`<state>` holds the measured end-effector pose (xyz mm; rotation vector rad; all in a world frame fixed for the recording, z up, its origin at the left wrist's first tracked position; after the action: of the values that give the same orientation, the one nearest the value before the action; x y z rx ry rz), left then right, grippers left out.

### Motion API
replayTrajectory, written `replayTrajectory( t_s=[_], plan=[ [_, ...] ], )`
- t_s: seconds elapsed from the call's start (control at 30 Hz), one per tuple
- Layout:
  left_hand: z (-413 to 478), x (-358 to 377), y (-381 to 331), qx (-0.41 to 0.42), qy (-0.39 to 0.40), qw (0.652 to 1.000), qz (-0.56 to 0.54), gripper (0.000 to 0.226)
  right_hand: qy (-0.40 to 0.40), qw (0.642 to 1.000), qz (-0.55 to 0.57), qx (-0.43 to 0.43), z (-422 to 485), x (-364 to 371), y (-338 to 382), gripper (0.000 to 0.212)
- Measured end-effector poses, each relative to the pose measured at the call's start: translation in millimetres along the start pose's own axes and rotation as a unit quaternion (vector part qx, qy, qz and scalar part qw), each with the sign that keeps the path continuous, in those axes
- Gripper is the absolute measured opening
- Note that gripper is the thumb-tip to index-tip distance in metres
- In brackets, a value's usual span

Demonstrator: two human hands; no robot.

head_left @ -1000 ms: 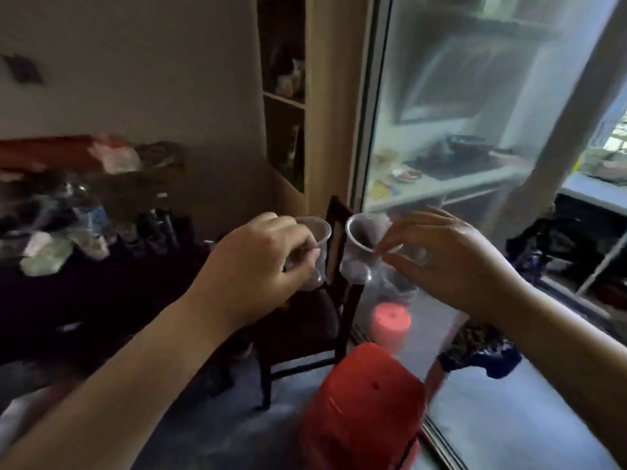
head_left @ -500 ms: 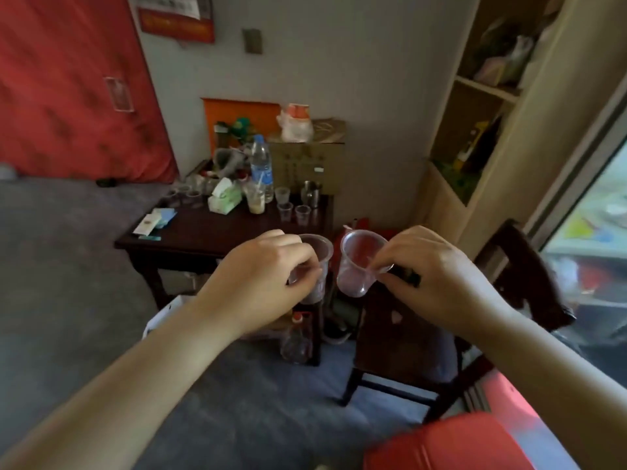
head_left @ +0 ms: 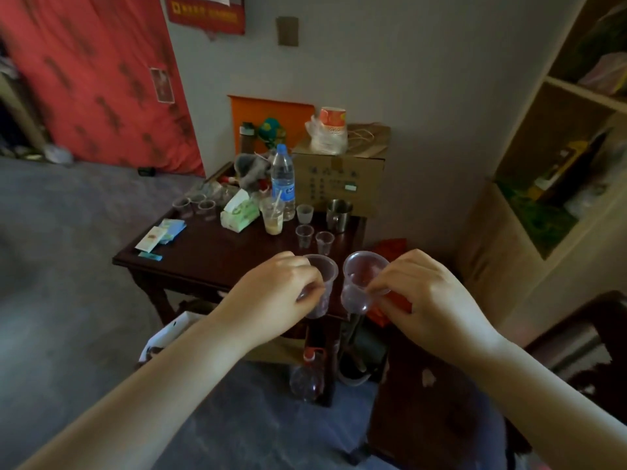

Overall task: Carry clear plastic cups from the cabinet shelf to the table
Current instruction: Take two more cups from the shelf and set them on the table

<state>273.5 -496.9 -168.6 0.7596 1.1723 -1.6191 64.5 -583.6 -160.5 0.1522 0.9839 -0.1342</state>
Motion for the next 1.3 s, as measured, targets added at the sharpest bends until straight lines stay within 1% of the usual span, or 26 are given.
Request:
replayTrajectory(
  t_s=[0.17,0.27,0.4,0.53,0.6,0.73,0.87,0.97,1.13,1.27,1.3],
  plan=[
    [43,20,34,-0.048,0.000,0.999,-0.011,0.012,0.006,0.999,0.035,0.009,31,30,-58,0.011],
    [62,29,55,-0.060,0.000,0.998,-0.008,0.012,0.001,1.000,0.028,0.012,46,46,-80,0.010],
    [86,42,82,-0.059,-0.006,0.998,-0.010,0.012,-0.005,0.999,0.029,0.017,60,72,-103,0.009],
    [112,61,120,-0.045,0.010,0.999,-0.020,0.012,0.018,0.999,0.029,0.029,76,109,-126,0.009],
    [126,71,141,-0.043,0.017,0.998,-0.034,0.012,0.031,0.998,0.029,0.047,83,127,-138,0.009],
    [161,100,198,-0.023,0.059,0.997,-0.054,0.011,0.049,0.992,0.025,0.110,101,174,-165,0.012],
    [194,134,251,0.011,0.114,0.991,-0.062,0.008,0.078,0.979,0.014,0.190,116,228,-189,0.014],
    [212,159,279,0.027,0.150,0.986,-0.067,0.006,0.103,0.966,-0.015,0.237,123,262,-201,0.017],
    [230,194,309,0.028,0.184,0.979,-0.079,0.005,0.139,0.953,-0.020,0.270,131,305,-215,0.020],
    [237,218,322,0.027,0.191,0.978,-0.072,0.008,0.172,0.942,-0.033,0.285,127,333,-228,0.018],
    [238,224,324,0.027,0.194,0.978,-0.070,0.009,0.175,0.940,-0.038,0.290,126,340,-230,0.021]
  ],
)
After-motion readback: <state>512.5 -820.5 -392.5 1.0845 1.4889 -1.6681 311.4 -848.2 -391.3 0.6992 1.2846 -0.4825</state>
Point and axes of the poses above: each hand's wrist, its own z-axis towards the middle knuckle, its own x-axis out of the palm, y = z × x, the point moved 1 cm from there along z, towards the middle knuckle, and after that the axes turned 10 degrees about -x, right-handed, at the moved point
